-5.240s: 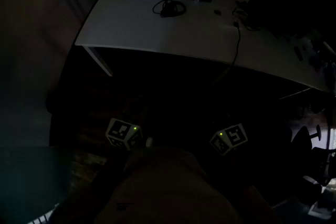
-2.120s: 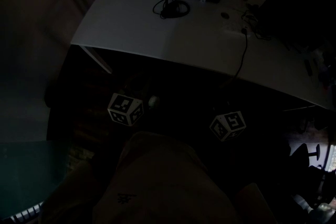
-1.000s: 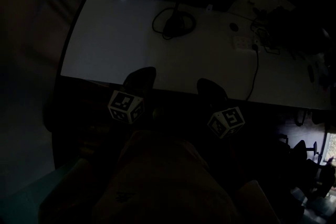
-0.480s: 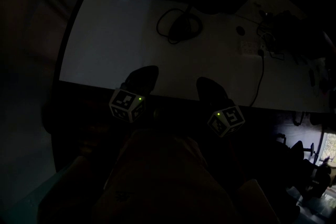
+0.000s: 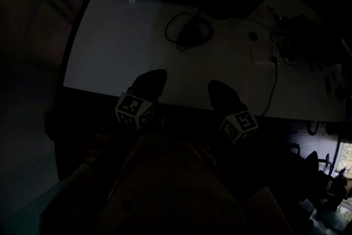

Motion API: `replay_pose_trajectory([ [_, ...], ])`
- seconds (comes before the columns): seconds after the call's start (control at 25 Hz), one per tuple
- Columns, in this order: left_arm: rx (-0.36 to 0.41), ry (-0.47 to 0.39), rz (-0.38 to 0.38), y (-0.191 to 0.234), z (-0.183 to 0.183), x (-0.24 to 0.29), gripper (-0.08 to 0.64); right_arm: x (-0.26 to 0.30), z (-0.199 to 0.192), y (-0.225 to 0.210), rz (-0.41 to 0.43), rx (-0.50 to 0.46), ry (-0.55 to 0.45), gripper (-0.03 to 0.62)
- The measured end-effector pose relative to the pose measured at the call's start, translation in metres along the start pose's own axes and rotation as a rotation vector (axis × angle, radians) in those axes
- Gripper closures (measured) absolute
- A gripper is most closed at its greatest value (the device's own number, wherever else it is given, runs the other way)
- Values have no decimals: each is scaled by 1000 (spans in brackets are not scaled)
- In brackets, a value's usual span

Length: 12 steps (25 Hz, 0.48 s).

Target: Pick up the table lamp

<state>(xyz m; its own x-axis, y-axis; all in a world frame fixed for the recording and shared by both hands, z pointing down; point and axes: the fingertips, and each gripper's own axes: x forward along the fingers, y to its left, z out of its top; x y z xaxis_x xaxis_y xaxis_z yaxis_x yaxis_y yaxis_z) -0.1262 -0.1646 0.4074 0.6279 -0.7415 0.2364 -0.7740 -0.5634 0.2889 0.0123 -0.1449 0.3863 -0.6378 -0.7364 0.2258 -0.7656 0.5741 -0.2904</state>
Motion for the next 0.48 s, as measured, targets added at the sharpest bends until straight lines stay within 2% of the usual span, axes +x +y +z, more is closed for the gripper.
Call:
replay_pose_trajectory([
  [0.28,-3,5,32,-7,-1,12,561,1,5,-17,42,3,-4,584],
  [0.48,6,1,73,-8,7,30,561,13,15,-28,123,-28,9,584],
])
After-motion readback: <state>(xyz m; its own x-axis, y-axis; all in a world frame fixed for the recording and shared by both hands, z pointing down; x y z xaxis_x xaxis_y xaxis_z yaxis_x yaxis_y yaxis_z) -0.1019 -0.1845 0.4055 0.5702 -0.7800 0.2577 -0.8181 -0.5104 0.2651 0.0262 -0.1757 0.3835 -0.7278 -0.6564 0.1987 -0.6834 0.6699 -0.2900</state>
